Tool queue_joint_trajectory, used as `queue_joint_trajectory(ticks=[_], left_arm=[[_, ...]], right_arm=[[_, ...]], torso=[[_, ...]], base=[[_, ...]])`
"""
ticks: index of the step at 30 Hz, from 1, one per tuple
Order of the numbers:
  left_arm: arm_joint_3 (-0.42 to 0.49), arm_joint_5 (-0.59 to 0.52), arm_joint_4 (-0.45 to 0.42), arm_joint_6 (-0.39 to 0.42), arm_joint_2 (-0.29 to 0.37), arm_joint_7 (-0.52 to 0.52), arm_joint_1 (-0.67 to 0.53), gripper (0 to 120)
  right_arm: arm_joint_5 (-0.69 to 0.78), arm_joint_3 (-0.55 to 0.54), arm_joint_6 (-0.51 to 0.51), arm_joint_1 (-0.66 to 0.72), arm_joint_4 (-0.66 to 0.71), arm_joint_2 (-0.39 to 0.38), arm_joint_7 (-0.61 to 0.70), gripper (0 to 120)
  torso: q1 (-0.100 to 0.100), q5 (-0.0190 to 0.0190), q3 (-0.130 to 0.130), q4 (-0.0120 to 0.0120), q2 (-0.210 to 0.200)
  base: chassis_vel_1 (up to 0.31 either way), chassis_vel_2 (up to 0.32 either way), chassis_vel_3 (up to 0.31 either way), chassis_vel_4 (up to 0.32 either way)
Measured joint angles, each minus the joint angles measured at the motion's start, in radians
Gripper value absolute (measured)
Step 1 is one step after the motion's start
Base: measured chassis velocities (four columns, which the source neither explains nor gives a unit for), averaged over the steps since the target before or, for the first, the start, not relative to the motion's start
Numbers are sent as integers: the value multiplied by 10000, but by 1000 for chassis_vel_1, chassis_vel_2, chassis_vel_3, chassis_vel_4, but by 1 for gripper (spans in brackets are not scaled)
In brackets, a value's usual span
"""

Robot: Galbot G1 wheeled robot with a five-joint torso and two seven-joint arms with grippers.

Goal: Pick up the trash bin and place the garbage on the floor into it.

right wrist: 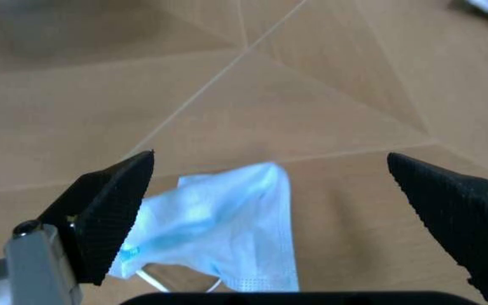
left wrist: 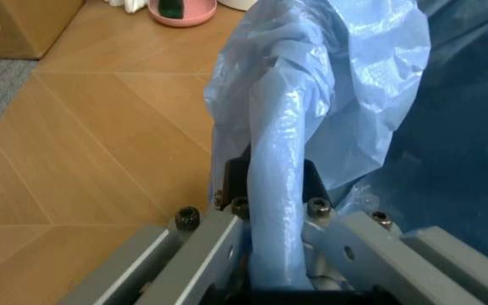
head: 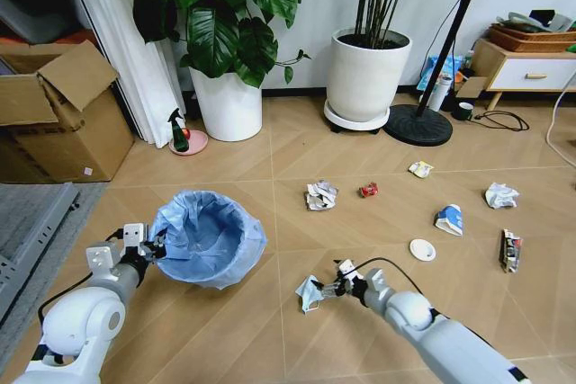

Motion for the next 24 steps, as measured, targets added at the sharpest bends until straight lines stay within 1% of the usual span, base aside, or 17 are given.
queue_joint_trajectory(ticks=[4, 7, 13, 16, 19, 20, 22, 23, 24], left_arm=[[1, 9, -3, 0, -8, 36, 34, 0], [25, 25, -27, -5, -37, 45, 46, 0], [32, 33, -52, -33, -36, 50, 54, 0], [30, 34, -52, -40, -29, 55, 37, 0], [37, 34, -47, -44, -27, 58, 9, 0], [37, 34, -47, -44, -27, 58, 9, 0], [56, 34, -36, -44, -27, 58, -6, 0], [56, 34, -36, -44, -27, 58, -6, 0], [64, 35, -21, -45, -29, 58, -11, 0]], right_arm=[[-115, -188, 22, 121, -398, 240, -5, 100], [-350, -264, 73, 204, -964, 661, -4, 100], [-637, -221, 143, 274, -1573, 1226, 4, 100], [-739, -200, 156, 277, -1758, 1340, 4, 99], [-816, -154, 168, 277, -1902, 1444, 10, 90], [-816, -154, 168, 277, -1902, 1444, 10, 90], [-896, -105, 180, 274, -1971, 1496, 7, 82], [-896, -105, 180, 274, -1971, 1496, 7, 82], [-934, -87, 189, 273, -2015, 1524, 4, 75]], torso=[[0, -2, 0, -1, 0], [0, -1, 0, -1, 0], [0, 2, 0, 0, 0], [0, 1, 0, 0, 0], [0, 0, 0, -1, 0], [0, 0, 0, -1, 0], [0, 1, 0, -1, 0], [0, 1, 0, -1, 0], [0, -1, 0, -1, 0]], base=[[0, 0, 0, 0], [0, 0, 0, 0], [0, 0, 0, 0], [0, 0, 0, 0], [0, 0, 0, 0], [0, 0, 0, 0], [0, 0, 0, 0], [0, 0, 0, 0], [0, 0, 0, 0]])
